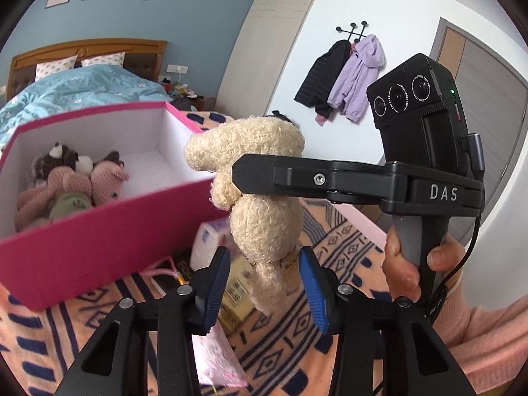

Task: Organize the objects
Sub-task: 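Lift the cream teddy bear into the pink box and release it, then withdraw the right gripper toward the pink pouch and tissue pack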

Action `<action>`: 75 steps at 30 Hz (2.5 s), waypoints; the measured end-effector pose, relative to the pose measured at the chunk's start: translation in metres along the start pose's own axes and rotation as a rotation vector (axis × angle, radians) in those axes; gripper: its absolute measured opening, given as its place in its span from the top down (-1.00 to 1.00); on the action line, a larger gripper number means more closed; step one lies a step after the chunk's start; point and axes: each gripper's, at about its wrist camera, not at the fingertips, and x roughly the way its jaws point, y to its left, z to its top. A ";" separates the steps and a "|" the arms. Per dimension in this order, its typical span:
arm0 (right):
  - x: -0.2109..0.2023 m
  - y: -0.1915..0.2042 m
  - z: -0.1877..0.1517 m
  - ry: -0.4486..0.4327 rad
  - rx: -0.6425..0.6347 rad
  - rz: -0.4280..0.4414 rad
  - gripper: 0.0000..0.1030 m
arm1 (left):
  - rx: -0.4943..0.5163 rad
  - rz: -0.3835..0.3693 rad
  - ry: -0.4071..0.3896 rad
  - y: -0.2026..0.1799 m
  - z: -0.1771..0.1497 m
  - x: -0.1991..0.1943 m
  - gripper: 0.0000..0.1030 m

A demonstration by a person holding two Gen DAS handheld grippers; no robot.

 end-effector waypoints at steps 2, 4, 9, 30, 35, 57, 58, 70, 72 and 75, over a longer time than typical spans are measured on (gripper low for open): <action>0.000 -0.001 0.008 -0.007 -0.004 0.000 0.22 | 0.003 0.012 -0.009 0.002 0.009 0.000 0.20; 0.001 -0.001 0.017 -0.014 -0.015 0.003 0.22 | 0.004 0.016 -0.020 0.004 0.016 0.000 0.21; 0.007 -0.004 0.039 -0.025 -0.032 0.005 0.22 | 0.007 0.036 -0.036 0.009 0.032 0.003 0.28; 0.042 -0.030 0.092 -0.004 -0.051 -0.047 0.22 | 0.009 0.136 -0.023 0.044 0.084 0.035 0.28; 0.053 -0.042 0.092 0.022 -0.036 -0.069 0.22 | -0.011 0.155 0.008 0.054 0.086 0.050 0.28; 0.100 -0.084 0.075 0.182 0.010 -0.152 0.12 | -0.096 0.182 0.136 0.078 0.069 0.092 0.28; 0.102 -0.084 0.074 0.192 0.003 -0.165 0.12 | -0.099 0.181 0.138 0.079 0.068 0.092 0.28; 0.098 -0.073 0.067 0.201 -0.052 -0.287 -0.14 | -0.069 0.207 0.115 0.076 0.065 0.085 0.28; 0.095 -0.074 0.066 0.195 -0.042 -0.282 -0.14 | -0.069 0.206 0.106 0.076 0.064 0.081 0.25; 0.086 -0.075 0.061 0.178 -0.024 -0.264 -0.14 | -0.062 0.213 0.082 0.075 0.062 0.073 0.13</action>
